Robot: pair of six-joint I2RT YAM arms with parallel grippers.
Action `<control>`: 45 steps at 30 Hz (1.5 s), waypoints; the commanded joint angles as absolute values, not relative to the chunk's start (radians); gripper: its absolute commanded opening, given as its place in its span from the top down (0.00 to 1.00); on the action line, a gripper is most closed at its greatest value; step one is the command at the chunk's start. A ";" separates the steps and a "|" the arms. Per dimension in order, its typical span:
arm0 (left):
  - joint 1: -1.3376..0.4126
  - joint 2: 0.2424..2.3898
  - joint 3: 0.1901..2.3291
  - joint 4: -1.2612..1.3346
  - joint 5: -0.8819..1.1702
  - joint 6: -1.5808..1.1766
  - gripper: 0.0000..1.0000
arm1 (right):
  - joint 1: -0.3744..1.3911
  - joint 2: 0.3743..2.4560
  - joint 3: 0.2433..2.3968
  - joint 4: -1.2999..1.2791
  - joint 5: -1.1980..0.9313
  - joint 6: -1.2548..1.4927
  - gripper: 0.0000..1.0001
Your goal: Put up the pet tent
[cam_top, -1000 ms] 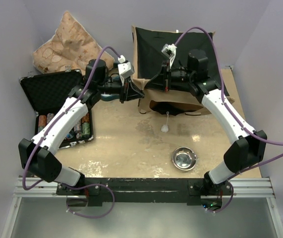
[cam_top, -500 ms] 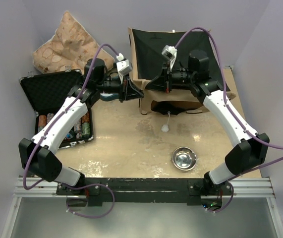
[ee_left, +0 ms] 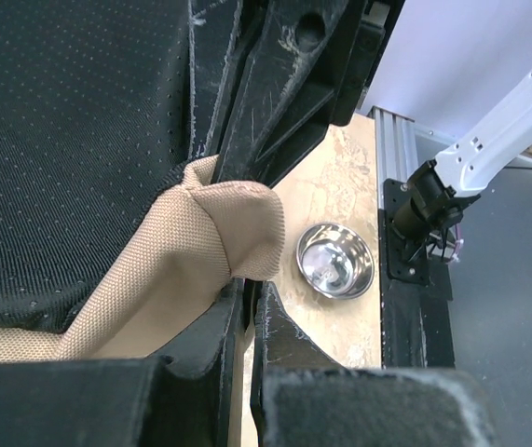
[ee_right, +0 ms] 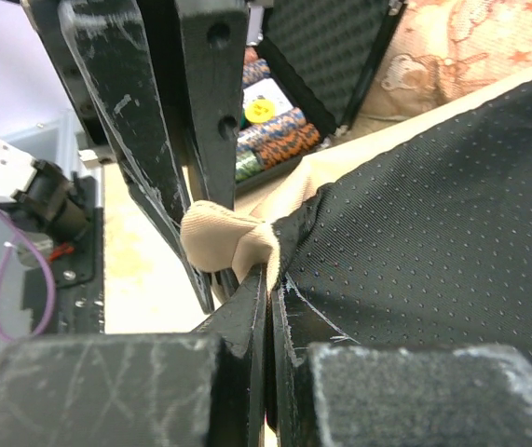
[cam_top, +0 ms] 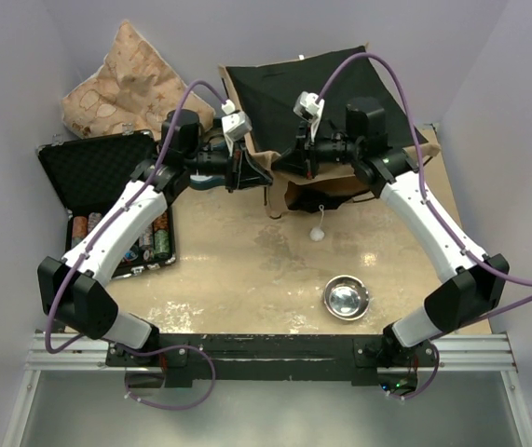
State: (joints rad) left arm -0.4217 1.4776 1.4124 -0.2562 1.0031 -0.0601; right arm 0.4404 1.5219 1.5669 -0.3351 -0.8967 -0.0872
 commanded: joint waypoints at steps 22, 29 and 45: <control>-0.374 1.293 1.071 0.136 1.009 -0.267 0.63 | 0.460 1.489 1.660 -0.311 -0.916 -0.038 1.00; -0.377 1.312 1.054 0.265 0.971 -0.302 0.67 | 0.460 1.493 1.657 -0.310 -0.913 -0.035 1.00; -0.402 1.394 1.247 0.094 0.979 -0.191 1.00 | 0.508 1.477 1.641 -0.440 -0.776 -0.252 1.00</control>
